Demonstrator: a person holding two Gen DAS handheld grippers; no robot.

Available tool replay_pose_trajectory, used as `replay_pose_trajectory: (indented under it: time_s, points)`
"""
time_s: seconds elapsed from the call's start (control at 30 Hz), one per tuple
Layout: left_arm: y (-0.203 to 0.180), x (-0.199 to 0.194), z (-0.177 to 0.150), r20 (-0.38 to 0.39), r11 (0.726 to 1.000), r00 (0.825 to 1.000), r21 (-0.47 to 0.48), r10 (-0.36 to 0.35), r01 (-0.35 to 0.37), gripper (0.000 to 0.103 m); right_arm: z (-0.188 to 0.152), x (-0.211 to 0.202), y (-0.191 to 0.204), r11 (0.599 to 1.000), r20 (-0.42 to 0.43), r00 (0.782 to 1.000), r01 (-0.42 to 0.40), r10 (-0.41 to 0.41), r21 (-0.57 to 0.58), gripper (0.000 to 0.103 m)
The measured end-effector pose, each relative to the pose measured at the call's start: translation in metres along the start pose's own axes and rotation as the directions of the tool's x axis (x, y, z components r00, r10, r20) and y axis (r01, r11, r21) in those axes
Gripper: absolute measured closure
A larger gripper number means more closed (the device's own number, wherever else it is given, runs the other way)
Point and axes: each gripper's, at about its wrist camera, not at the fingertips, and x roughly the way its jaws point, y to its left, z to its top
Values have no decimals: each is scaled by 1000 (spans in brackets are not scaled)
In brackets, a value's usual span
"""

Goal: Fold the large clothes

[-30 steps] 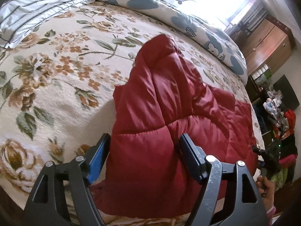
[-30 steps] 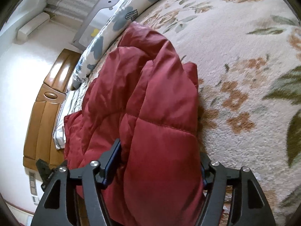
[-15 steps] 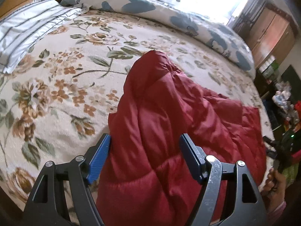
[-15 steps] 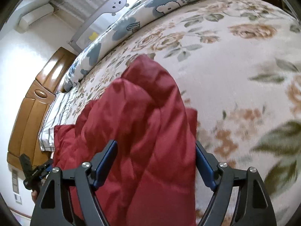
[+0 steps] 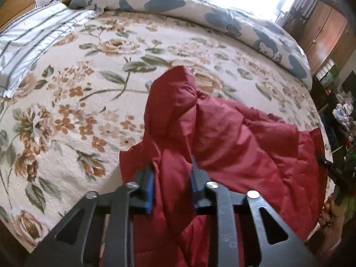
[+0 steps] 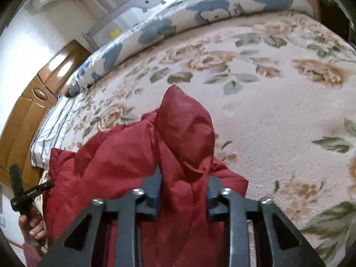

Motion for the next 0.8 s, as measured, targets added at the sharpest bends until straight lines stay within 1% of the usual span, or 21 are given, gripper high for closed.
replay_pose_trajectory:
  time_s: [0.07, 0.13, 0.2, 0.27, 0.37, 0.43, 0.53, 0.63, 0.8]
  points:
    - [-3, -9, 6, 31, 1000, 999, -3, -9, 9, 85, 4, -11, 4, 1000, 48, 999, 3, -3, -6, 82]
    - [-8, -15, 17, 64, 1000, 998, 0, -14, 14, 85, 10, -16, 7, 1000, 85, 996, 8, -6, -17, 83]
    - [-14, -14, 26, 84, 1000, 996, 9, 3, -3, 85, 19, -17, 9, 1000, 110, 994, 13, -12, -11, 83]
    - [-18, -7, 33, 95, 1000, 995, 6, 19, -20, 85, 27, -11, 8, 1000, 117, 993, 25, -25, -1, 83]
    - [-15, 17, 38, 64, 999, 997, -15, 42, -41, 85, 31, 11, -2, 997, 88, 994, 64, -67, 34, 83]
    - [-10, 36, 37, 27, 998, 998, -31, 54, -54, 85, 28, 24, -9, 995, 63, 994, 84, -87, 50, 83]
    - [0, 57, 31, -10, 996, 997, -54, 76, -77, 85, 22, 37, -18, 993, 37, 995, 92, -95, 68, 82]
    - [7, 67, 27, -30, 993, 996, -79, 81, -83, 85, 19, 42, -19, 993, 32, 994, 103, -105, 66, 81]
    - [5, 65, 28, -26, 993, 996, -85, 82, -84, 83, 16, 47, -17, 988, 27, 989, 142, -144, 55, 79]
